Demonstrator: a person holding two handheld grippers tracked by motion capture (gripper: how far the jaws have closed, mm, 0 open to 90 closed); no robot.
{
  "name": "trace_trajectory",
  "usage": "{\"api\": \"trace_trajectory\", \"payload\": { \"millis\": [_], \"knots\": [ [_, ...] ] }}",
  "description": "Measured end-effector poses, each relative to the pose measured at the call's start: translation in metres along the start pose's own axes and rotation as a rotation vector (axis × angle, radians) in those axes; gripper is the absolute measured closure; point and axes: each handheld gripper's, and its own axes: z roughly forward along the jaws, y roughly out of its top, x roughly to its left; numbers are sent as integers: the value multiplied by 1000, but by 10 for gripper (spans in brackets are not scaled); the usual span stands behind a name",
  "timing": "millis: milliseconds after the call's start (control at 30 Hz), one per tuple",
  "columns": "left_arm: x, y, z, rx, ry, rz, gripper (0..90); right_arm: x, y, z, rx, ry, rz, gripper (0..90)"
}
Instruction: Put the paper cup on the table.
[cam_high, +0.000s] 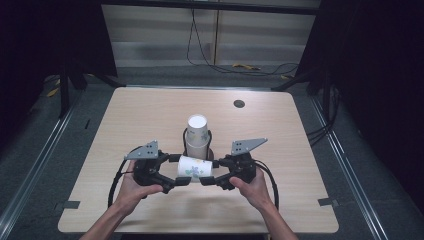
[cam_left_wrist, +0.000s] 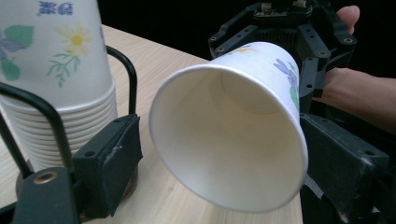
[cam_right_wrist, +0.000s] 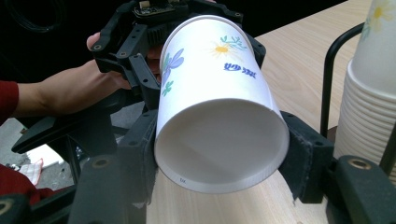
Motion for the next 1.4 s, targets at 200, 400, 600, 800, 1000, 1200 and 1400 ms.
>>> {"api": "trace_trajectory", "payload": {
  "millis": [200,400,600,800,1000,1200,1400],
  "knots": [
    [-2,1,3,-8,-12,6,177,2,1,1,-10,0,-4,372],
    [2,1,2,-4,-36,2,179,1,0,2,-12,7,0,372],
    [2,3,0,0,-51,10,205,1,-1,2,-11,18,-2,372],
    [2,3,1,5,-50,23,222,0,-1,3,25,14,-11,357],
    [3,3,0,-8,-58,21,234,-1,-3,5,50,12,-12,346],
    [3,6,-4,-22,-64,19,251,0,-4,9,64,1,-16,321],
    [4,5,-2,-27,-69,8,261,0,-4,11,70,-30,-19,282]
  ]
}}
